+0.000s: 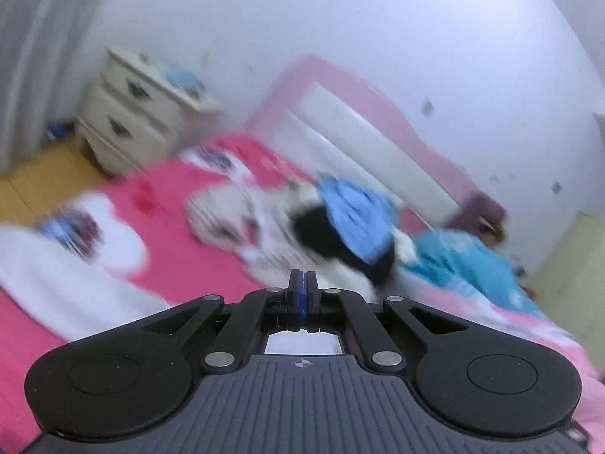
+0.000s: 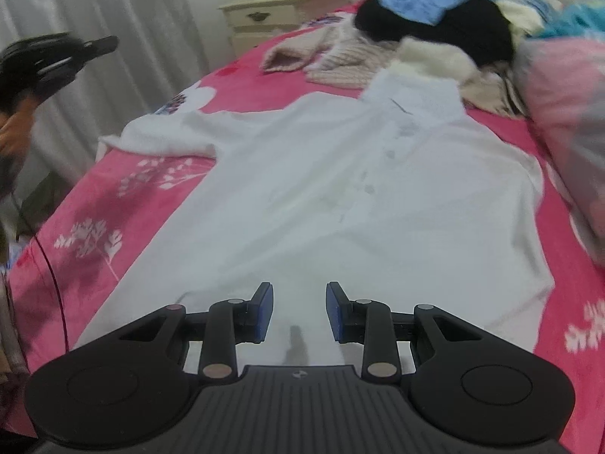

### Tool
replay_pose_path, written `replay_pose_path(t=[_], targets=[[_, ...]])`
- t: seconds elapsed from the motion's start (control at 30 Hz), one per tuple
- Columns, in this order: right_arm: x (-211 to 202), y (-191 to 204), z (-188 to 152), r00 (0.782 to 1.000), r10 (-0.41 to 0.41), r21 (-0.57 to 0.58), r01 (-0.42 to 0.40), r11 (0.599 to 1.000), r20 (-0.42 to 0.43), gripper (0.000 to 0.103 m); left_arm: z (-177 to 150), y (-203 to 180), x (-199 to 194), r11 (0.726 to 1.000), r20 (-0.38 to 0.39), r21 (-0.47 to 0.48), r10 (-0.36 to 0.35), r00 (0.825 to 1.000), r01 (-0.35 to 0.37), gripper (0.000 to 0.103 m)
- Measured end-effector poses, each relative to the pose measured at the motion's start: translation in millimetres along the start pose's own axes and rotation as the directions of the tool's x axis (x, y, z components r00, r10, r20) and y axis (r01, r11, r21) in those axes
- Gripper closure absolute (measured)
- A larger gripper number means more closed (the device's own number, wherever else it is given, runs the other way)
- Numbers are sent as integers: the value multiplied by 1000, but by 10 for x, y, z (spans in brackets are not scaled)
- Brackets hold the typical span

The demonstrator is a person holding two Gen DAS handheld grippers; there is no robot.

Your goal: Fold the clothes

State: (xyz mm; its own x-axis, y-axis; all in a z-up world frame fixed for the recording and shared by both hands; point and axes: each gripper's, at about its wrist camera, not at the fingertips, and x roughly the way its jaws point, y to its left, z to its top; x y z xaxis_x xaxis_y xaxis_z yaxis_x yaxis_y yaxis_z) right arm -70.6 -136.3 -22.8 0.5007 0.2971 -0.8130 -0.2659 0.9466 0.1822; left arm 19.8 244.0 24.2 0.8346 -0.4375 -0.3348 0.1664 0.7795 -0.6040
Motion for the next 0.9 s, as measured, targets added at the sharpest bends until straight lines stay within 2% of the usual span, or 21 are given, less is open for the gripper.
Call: replay_pose_path(t=[0.03, 0.1, 0.13, 0.17, 0.2, 0.23, 0.27, 0.3, 0.33, 0.37, 0.4, 0.47, 0.5, 0.57, 0.6, 0.67, 0.7, 0.77, 0.8, 0.87, 0.9], targets=[[-33, -24, -13, 1000, -1, 10, 0, 1000, 4, 70, -50, -6, 13, 1000, -25, -22, 13, 1000, -13, 103], [-94, -61, -58, 1000, 1, 16, -2, 1000, 12, 70, -59, 230, -23, 987, -17, -72, 139, 990, -140, 102], [-113, -78, -79, 1000, 2, 16, -2, 1000, 14, 70, -57, 361, -44, 974, -15, -102, 203, 979, -203, 100], [-104, -89, -82, 1000, 4, 11, -4, 1000, 10, 70, -5, 588, -90, 948, -16, -162, 274, 962, -273, 92], [-88, -100, -82, 1000, 6, 5, -6, 1000, 5, 69, 48, 825, -137, 915, -23, -226, 339, 941, -335, 80], [-73, -111, -81, 1000, 8, 0, -8, 1000, 0, 68, 117, 1132, -188, 872, -46, -319, 376, 925, -370, 77], [-39, -105, -59, 1000, 10, -12, -11, 1000, -7, 67, 175, 1445, -258, 810, -76, -418, 420, 904, -411, 76], [16, -74, -10, 1000, 17, -34, -18, 999, -14, 67, 207, 1734, -335, 734, -108, -513, 459, 882, -445, 71], [93, 4, 79, 1000, 29, -77, -29, 997, -12, 65, 221, 2007, -394, 676, -134, -585, 464, 876, -448, 70], [174, 91, 175, 999, 41, -123, -42, 992, -9, 61, 238, 2196, -433, 636, -150, -627, 467, 872, -449, 69], [254, 179, 271, 999, 53, -169, -53, 984, -6, 60, 248, 2335, -454, 603, -159, -660, 471, 868, -448, 64], [465, 427, 448, 997, 78, -260, -75, 963, 4, 55, 277, 2542, -468, 565, -139, -710, 473, 870, -421, 59], [573, 554, 536, 996, 91, -304, -84, 949, 8, 54, 291, 2627, -467, 547, -123, -731, 481, 868, -407, 49], [872, 826, 721, 993, 108, -340, -88, 936, 41, 54, 341, 2800, -341, 531, -144, -749, 453, 880, -396, 33], [1026, 963, 814, 991, 117, -356, -89, 930, 58, 54, 365, 2881, -282, 521, -152, -758, 443, 883, -392, 33], [1357, 1163, 993, 981, 156, -327, -111, 939, 114, 54, 395, 2962, -233, 476, -151, -779, 489, 859, -408, 33], [1513, 1254, 1063, 974, 172, -312, -120, 942, 145, 54, 415, 2957, -213, 474, -135, -783, 503, 854, -403, 33], [1810, 1431, 1184, 962, 184, -299, -118, 947, 202, 54, 431, 3025, -129, 477, -118, -797, 478, 870, -370, 33], [1948, 1518, 1229, 958, 177, -303, -103, 947, 226, 54, 436, 3045, -83, 466, -129, -807, 462, 877, -364, 33], [2211, 1638, 1294, 957, 163, -295, -88, 951, 241, 56, 409, 3079, 16, 441, -156, -816, 455, 877, -373, 33], [2358, 1682, 1311, 963, 149, -282, -82, 956, 223, 56, 402, 3070, 42, 444, -163, -809, 461, 872, -386, 33]])
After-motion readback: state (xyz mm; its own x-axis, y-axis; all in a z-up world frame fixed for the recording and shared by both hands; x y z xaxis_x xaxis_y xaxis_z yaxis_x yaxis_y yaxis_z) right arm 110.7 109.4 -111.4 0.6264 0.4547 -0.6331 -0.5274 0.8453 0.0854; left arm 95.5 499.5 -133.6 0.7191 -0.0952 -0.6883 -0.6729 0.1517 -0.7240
